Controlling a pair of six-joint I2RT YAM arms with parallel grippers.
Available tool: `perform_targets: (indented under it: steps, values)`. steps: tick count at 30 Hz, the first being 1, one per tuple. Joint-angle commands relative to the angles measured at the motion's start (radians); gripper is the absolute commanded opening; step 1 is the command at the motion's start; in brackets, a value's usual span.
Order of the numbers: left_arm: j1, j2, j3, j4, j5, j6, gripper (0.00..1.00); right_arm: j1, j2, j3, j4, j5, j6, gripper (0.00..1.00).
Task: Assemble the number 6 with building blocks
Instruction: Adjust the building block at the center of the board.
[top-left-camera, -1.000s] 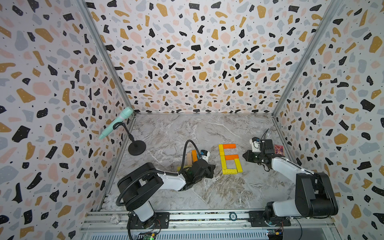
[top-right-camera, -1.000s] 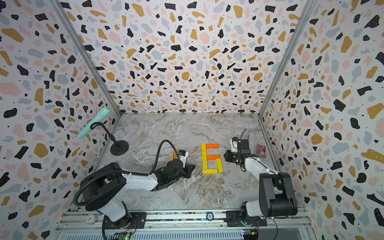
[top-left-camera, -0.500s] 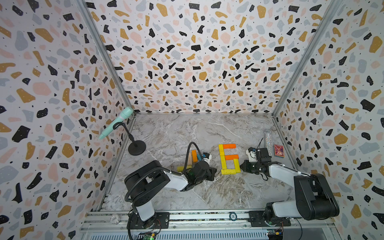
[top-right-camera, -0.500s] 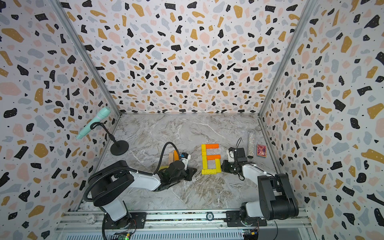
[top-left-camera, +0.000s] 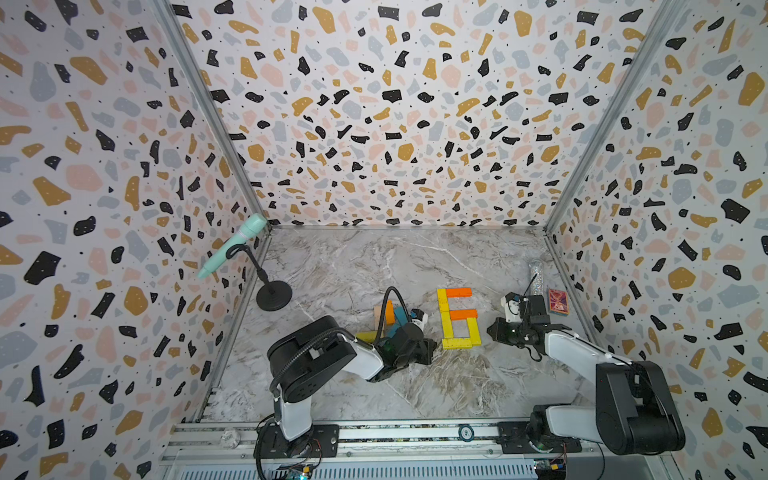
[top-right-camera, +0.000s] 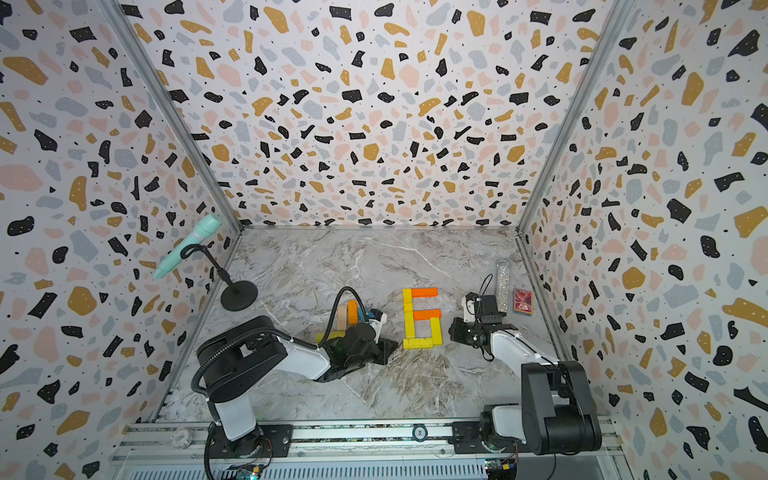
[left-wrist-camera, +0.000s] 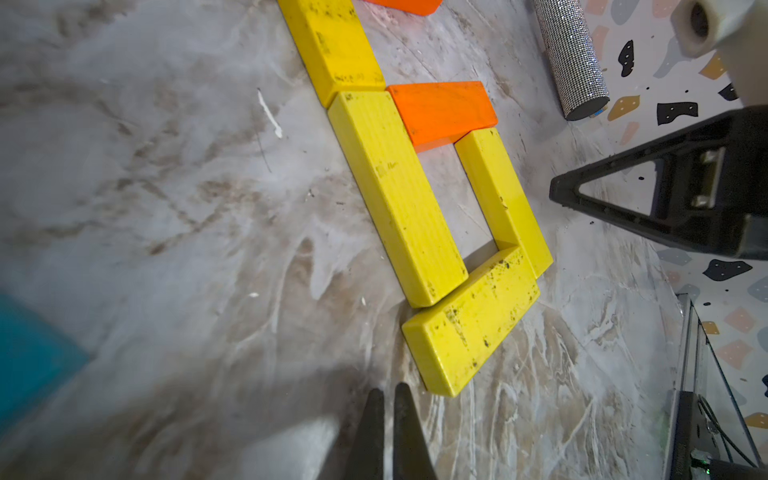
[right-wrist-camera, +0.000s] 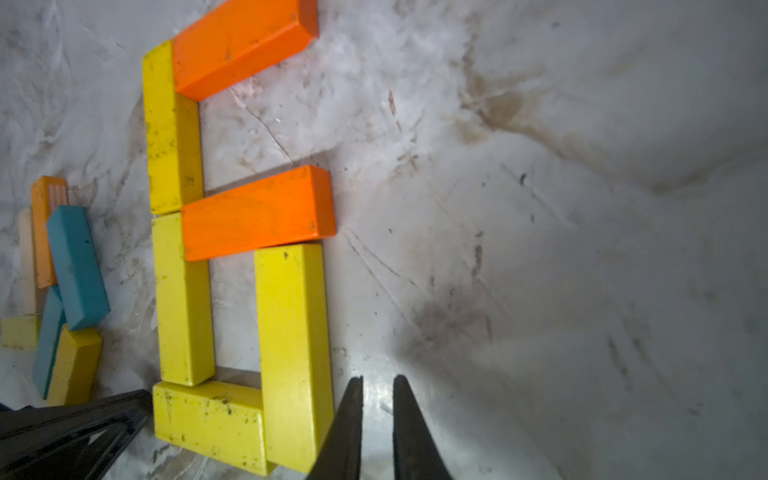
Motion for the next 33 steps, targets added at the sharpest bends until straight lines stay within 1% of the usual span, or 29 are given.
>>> perform_targets:
  steps: [1,9,33]
  values:
    - [-0.015,0.013,0.027,0.026,0.023,-0.010,0.00,-0.002,-0.003,0.045,-0.041,-0.017,-0.034,0.17]
    - [-0.026,-0.002,0.016,0.020,0.018,-0.019,0.00,-0.001,0.028,0.040,-0.005,-0.045,-0.031,0.17]
    - [-0.029,0.062,0.056,0.026,0.012,-0.024,0.00,-0.004,0.064,0.001,0.037,-0.070,-0.033,0.17]
